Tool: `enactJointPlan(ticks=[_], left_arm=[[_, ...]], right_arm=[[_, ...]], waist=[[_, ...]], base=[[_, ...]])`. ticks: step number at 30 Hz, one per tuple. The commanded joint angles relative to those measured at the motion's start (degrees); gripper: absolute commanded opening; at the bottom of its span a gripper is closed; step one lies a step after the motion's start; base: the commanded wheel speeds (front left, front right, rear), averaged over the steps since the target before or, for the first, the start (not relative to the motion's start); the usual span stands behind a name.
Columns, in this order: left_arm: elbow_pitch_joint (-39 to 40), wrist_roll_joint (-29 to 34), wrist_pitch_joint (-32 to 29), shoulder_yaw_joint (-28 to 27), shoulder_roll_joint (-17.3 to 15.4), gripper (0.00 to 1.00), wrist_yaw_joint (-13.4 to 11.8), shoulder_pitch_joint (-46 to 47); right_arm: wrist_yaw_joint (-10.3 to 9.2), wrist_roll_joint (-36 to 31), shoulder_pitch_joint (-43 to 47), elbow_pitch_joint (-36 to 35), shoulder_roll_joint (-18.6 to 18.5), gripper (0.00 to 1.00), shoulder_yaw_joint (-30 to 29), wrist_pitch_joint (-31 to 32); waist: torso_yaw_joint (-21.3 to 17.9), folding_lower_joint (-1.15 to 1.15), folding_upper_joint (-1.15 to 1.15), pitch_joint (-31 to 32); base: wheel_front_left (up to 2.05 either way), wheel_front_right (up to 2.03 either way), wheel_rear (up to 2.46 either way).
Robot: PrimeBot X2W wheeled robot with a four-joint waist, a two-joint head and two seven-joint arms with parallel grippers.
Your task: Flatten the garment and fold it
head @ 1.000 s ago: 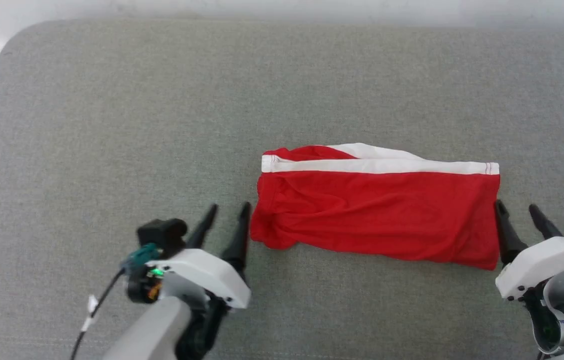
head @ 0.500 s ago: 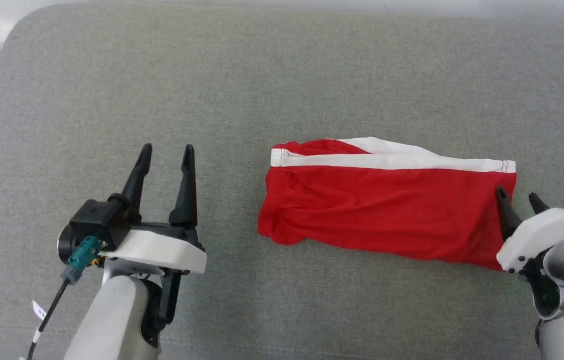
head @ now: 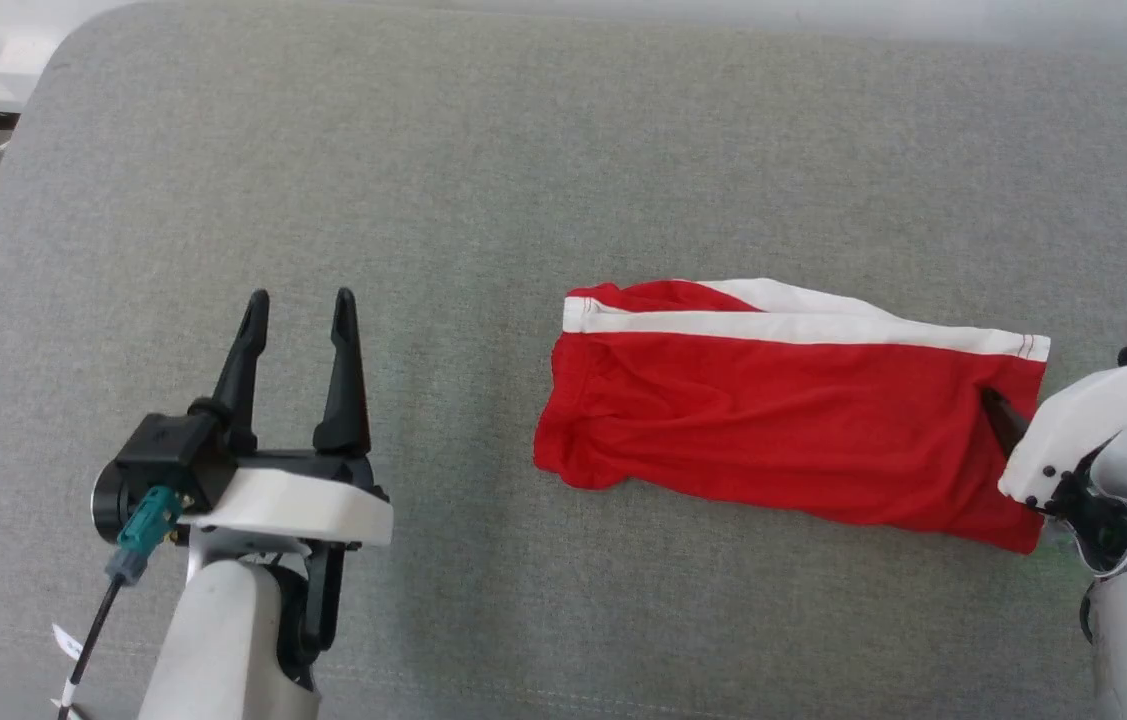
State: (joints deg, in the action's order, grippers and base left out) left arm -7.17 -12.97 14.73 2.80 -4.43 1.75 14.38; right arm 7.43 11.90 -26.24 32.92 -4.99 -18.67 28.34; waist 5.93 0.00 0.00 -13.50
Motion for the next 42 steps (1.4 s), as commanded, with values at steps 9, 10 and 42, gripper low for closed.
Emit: enactJointPlan(ticks=[9, 10, 42], left_arm=[[-2.33, 1.28, 0.27, -2.16, 1.24, 1.00, 1.64, -1.43], [-2.55, 1.32, 0.27, -2.28, 1.30, 1.00, 1.66, -1.42], [-4.20, -2.11, 0.27, 0.29, 1.55, 1.00, 1.35, -0.28]], right_arm=[[0.06, 0.31, 2.40, -2.86, 2.11, 0.00, 1.58, -1.43], [0.06, -0.55, 2.37, -3.44, 2.11, 0.00, 0.92, -1.74], [0.06, -1.27, 11.05, -46.12, 2.02, 0.00, 23.08, 23.78]], waist=[[-0.39, 0.00, 0.00, 0.49], [-0.40, 0.00, 0.00, 0.46], [2.71, 0.00, 0.00, 0.23]], base=[[0.00, 0.00, 0.00], [0.00, 0.00, 0.00], [0.00, 0.00, 0.00]])
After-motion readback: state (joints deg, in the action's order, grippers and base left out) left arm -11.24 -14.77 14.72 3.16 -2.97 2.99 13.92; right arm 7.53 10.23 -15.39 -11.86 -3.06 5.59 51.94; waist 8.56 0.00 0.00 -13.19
